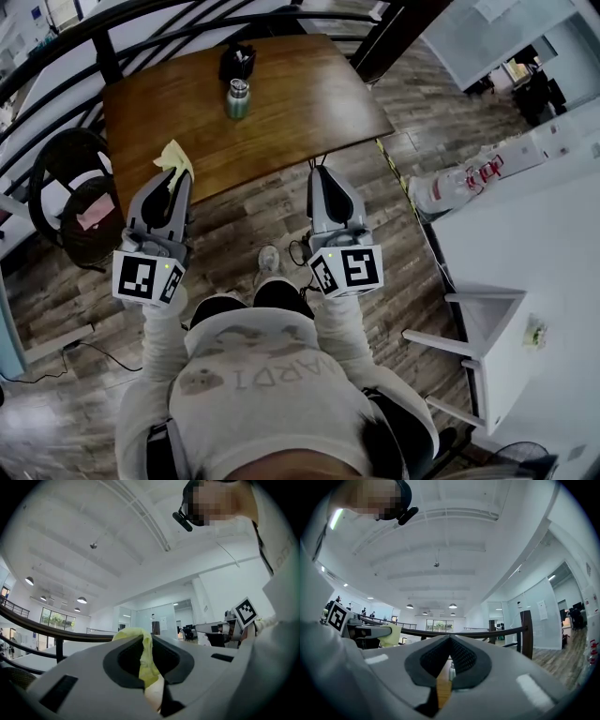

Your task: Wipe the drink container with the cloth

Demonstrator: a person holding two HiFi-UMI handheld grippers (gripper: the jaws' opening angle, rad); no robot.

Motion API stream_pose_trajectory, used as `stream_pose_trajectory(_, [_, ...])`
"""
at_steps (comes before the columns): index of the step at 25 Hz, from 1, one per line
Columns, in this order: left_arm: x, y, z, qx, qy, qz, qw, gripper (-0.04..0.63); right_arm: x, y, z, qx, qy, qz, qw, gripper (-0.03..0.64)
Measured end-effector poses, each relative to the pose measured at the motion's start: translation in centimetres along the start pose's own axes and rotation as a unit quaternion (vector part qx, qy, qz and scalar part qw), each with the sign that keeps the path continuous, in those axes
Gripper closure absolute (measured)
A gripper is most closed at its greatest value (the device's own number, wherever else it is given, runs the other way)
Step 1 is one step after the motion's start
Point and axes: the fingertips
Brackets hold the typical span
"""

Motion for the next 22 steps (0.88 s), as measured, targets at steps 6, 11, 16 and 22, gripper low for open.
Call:
stream_pose_trajectory(6, [1.2,-3.2,-1.2,0.007,0.002,0.006,1.0,0.565,-2.3,-3.4,-1.0,0.006,-0.009,0.006,1.0,0.606])
stream_pose_trajectory(11, [2.6,-7.1,-1.6,0.009,-0.002,0.02,0.9998,0.565,-4.6,-7.4,-0.9,0.008,-0.009,0.025,1.0,0.606])
stream_pose_trajectory(16, [3.8,-11.1,-1.8,0.009,-0.004,0.033,0.9994,0.565,-7.4,-11.0,-0.4,0.008,-0.01,0.039,0.999,0.606])
stream_pose_trajectory(22, [4.1,-15.0,-2.5,0.014,-0.007,0.049,0.9987,0.565,-10.7,-14.4,-0.2,0.008,-0.013,0.057,0.998,0.606])
Point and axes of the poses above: the fingertips, and each gripper's own axes: y backward along the fingers, x to its left, z out of its top, and after that the axes turned 9 degrees about -y, right-handed
